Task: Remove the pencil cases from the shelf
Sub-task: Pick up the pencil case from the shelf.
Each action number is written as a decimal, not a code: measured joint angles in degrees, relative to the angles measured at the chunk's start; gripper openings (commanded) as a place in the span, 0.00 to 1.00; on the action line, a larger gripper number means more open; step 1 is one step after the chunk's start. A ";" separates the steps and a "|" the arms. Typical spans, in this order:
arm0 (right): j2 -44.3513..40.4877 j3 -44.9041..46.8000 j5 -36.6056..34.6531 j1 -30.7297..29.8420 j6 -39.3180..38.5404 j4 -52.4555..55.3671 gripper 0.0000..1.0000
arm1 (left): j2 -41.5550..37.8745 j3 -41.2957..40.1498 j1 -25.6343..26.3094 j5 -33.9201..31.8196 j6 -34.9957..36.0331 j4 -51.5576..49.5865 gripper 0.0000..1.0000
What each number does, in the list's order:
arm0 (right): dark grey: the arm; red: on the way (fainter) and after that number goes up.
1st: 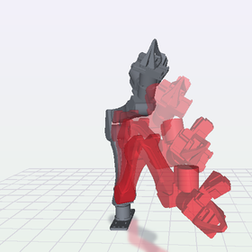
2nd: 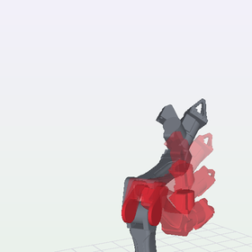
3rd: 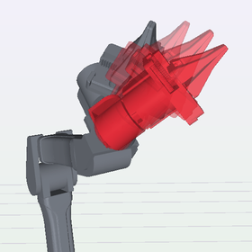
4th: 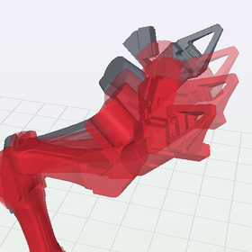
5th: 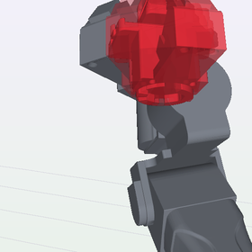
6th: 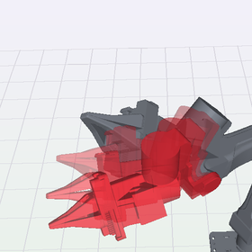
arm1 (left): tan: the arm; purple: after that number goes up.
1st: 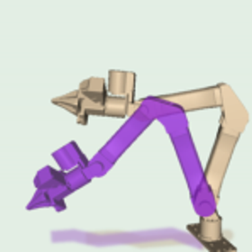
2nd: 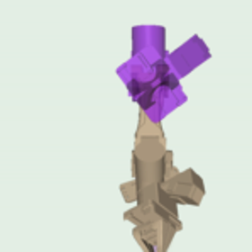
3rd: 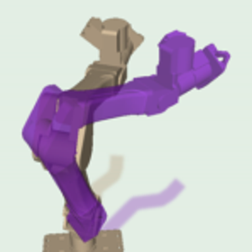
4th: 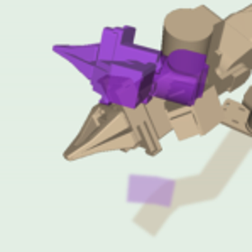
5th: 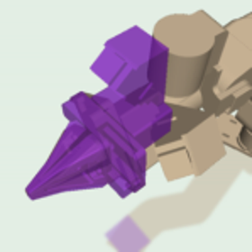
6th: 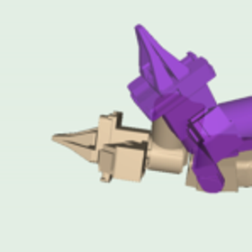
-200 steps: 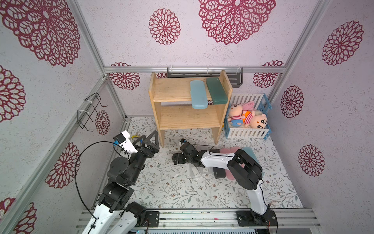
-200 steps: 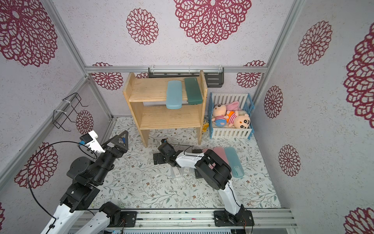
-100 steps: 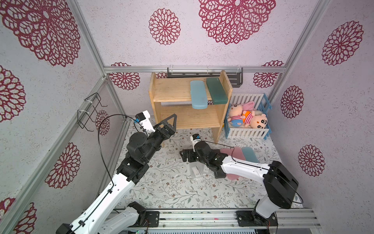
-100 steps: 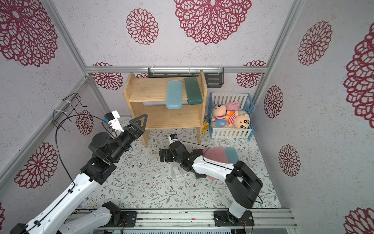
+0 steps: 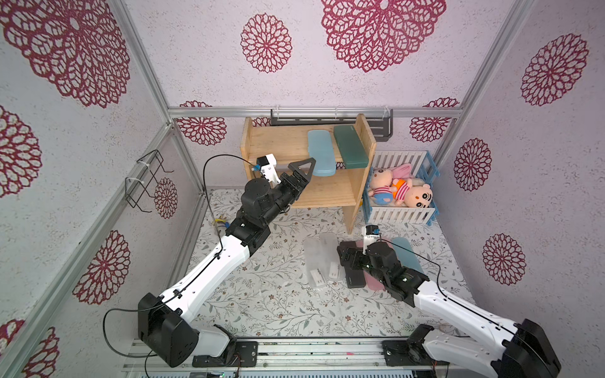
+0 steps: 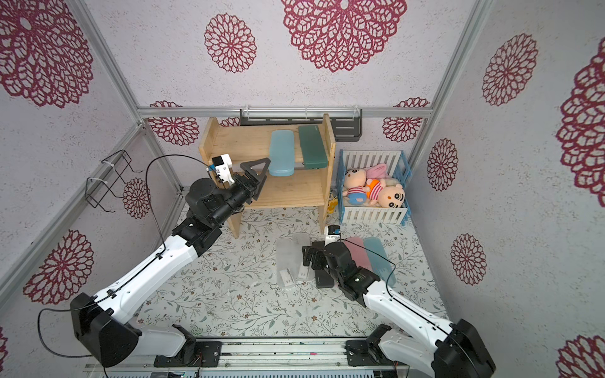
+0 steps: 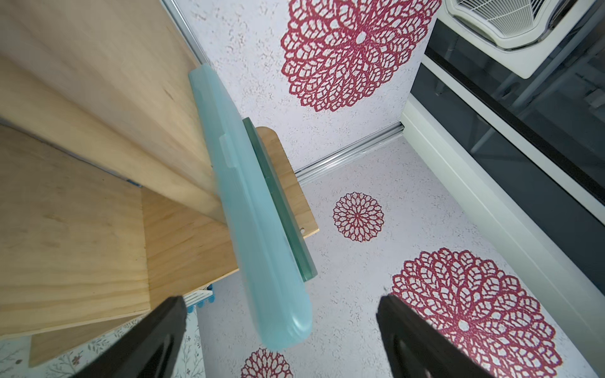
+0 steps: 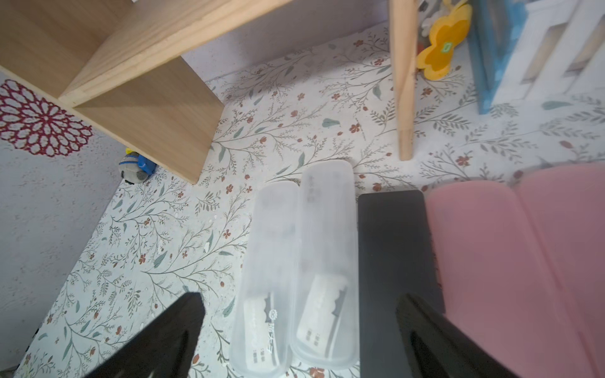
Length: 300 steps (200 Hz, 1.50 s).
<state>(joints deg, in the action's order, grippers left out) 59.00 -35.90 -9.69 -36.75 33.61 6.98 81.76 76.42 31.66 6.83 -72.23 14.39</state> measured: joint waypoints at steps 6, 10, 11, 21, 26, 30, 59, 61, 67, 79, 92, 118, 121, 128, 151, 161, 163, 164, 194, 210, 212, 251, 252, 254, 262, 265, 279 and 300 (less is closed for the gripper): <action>-1.05 0.13 0.04 0.70 0.00 0.46 0.99 | 0.79 0.48 0.02 0.22 -0.61 0.31 1.00; -1.62 0.13 0.07 1.11 0.00 0.66 0.99 | 1.27 0.76 0.04 0.31 -1.05 0.57 0.99; -1.73 0.13 0.04 1.18 -0.02 0.68 0.99 | 1.46 0.90 0.07 0.35 -1.22 0.68 0.99; -2.91 0.13 0.07 2.08 -0.02 0.90 0.99 | 2.75 1.79 0.11 0.66 -2.10 1.33 0.96; -3.37 0.13 0.07 2.45 -0.02 1.01 0.99 | 3.32 2.21 0.11 0.90 -2.56 1.55 0.94; -3.67 0.13 0.07 2.67 -0.02 1.07 0.99 | 3.85 2.56 0.13 1.11 -2.73 1.68 0.93; -4.61 0.13 0.11 3.58 -0.02 1.81 0.99 | 6.93 5.25 0.24 2.23 -4.52 2.86 0.72; -4.63 0.15 0.11 3.63 -0.04 1.88 0.99 | 7.04 5.33 0.26 2.34 -4.48 2.89 0.70; -4.66 0.22 0.11 3.67 -0.02 2.08 0.99 | 7.43 5.64 0.31 2.58 -4.59 3.02 0.67; -4.70 0.39 0.13 3.80 -0.02 2.60 0.99 | 7.76 5.84 0.44 2.84 -5.01 3.34 0.59; -4.79 0.59 0.13 3.89 -0.02 3.06 0.99 | 7.78 5.81 0.61 2.82 -5.35 3.58 0.48; -5.51 0.68 0.13 4.09 -0.02 3.69 0.99 | 7.78 5.81 0.98 2.58 -5.16 4.61 0.36; -5.62 0.68 0.13 4.11 -0.02 3.69 0.99 | 7.78 5.81 0.98 2.56 -5.16 4.63 0.35; -5.84 0.68 0.13 4.11 -0.02 3.69 0.99 | 7.78 5.81 1.05 2.54 -5.16 4.70 0.31; -5.99 0.68 0.57 4.13 -0.02 3.69 0.99 | 7.76 5.79 1.09 2.54 -5.03 4.76 0.02; -6.05 0.68 0.90 4.13 -0.02 3.72 0.99 | 7.74 5.40 1.14 2.23 -4.94 4.94 0.00; -6.08 0.68 1.01 4.13 -0.02 3.72 0.99 | 7.74 5.27 1.16 2.29 -4.85 5.09 0.00; -6.10 0.68 1.05 4.13 0.00 3.72 0.99 | 7.74 5.14 1.14 2.27 -4.59 5.35 0.00; -7.48 0.66 2.71 4.13 0.04 3.89 0.99 | 6.10 1.90 1.36 1.38 -4.22 5.38 0.00; -9.07 0.46 3.52 3.67 0.04 4.04 0.99 | 4.44 -0.28 1.36 1.14 -3.30 5.53 0.00; -9.33 0.35 3.52 3.50 0.02 4.09 0.99 | 4.00 -0.63 1.36 1.09 -2.91 5.51 0.00; -11.43 -5.73 -0.20 -7.48 0.28 3.78 0.99 | -8.07 -12.57 2.08 -0.09 9.01 7.50 0.00; -11.43 -5.90 -0.26 -7.80 0.28 3.72 0.99 | -8.50 -12.92 2.14 -0.09 9.53 7.50 0.00; -11.43 -6.34 -0.57 -8.83 0.26 3.43 0.99 | -9.60 -13.84 2.29 -0.33 10.75 7.61 0.00; -11.41 -7.91 -1.68 -12.13 0.31 2.12 0.99 | -13.40 -17.03 3.02 -0.96 14.91 7.76 0.00; -11.41 -8.48 -2.10 -13.20 0.31 1.51 0.99 | -15.19 -18.45 3.41 -1.22 16.79 7.78 0.00; -11.08 -10.86 -3.82 -17.77 0.28 -2.16 0.99 | -24.22 -25.22 6.01 -3.15 25.77 7.98 0.00; -8.85 -14.32 -5.53 -21.59 0.20 -8.33 0.99 | -38.45 -35.06 9.20 -6.29 37.11 7.91 0.00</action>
<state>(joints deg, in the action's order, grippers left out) 50.15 -50.22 -15.22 -58.35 33.80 -1.34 43.31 41.36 40.86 0.54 -35.11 22.31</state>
